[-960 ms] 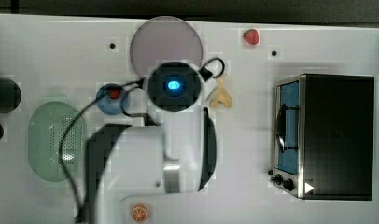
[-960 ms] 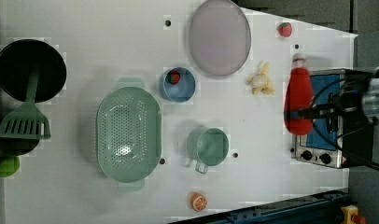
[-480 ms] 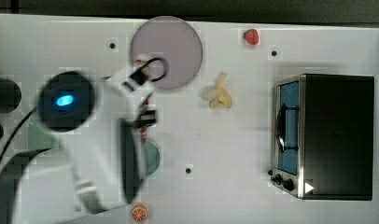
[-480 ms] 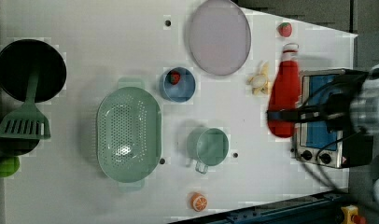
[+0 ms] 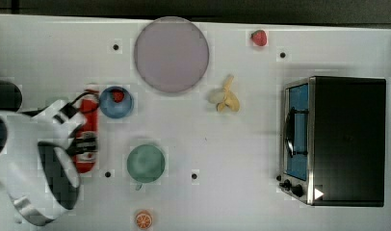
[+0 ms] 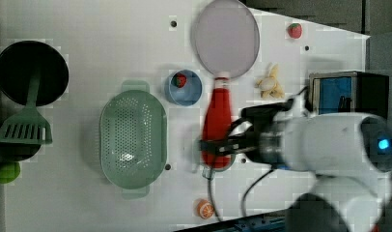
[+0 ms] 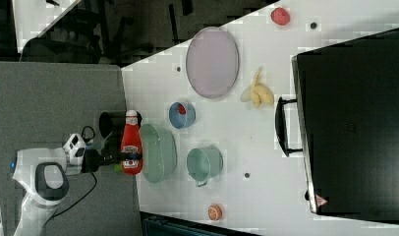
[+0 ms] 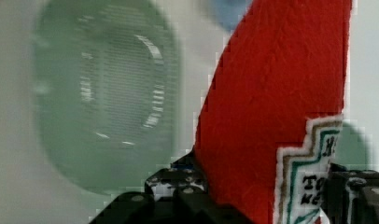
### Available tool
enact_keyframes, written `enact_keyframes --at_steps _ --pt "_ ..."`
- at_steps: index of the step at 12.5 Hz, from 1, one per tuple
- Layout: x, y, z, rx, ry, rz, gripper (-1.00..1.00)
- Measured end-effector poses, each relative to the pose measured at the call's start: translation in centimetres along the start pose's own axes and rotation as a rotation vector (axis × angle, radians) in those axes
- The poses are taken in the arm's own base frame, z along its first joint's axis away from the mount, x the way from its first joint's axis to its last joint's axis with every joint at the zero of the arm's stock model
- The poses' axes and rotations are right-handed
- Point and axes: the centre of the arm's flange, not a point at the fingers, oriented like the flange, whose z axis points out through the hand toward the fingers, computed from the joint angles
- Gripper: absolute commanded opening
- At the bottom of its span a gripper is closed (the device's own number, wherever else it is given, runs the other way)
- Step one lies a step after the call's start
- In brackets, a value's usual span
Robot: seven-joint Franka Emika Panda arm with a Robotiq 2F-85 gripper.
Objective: Pick Ketchup from the table and place it in strainer.
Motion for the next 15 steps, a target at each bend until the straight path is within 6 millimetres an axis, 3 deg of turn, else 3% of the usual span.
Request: enact_keyframes --at_steps 2,4,5,8,10,13,15 --pt "-0.3 -3.7 3.0 0.066 -0.001 0.027 0.24" --pt "-0.2 -6.3 5.9 0.152 0.012 0.086 0.24" --pt "-0.1 -7.0 7.4 0.181 0.006 0.125 0.32" --pt "-0.2 -7.9 11.4 0.199 -0.001 0.163 0.96" --pt "-0.4 -7.6 13.1 0.197 -0.029 0.183 1.0" --pt "-1.0 -6.8 12.3 0.172 -0.012 0.208 1.0" --pt "-0.4 -6.6 8.9 0.177 0.061 0.224 1.0"
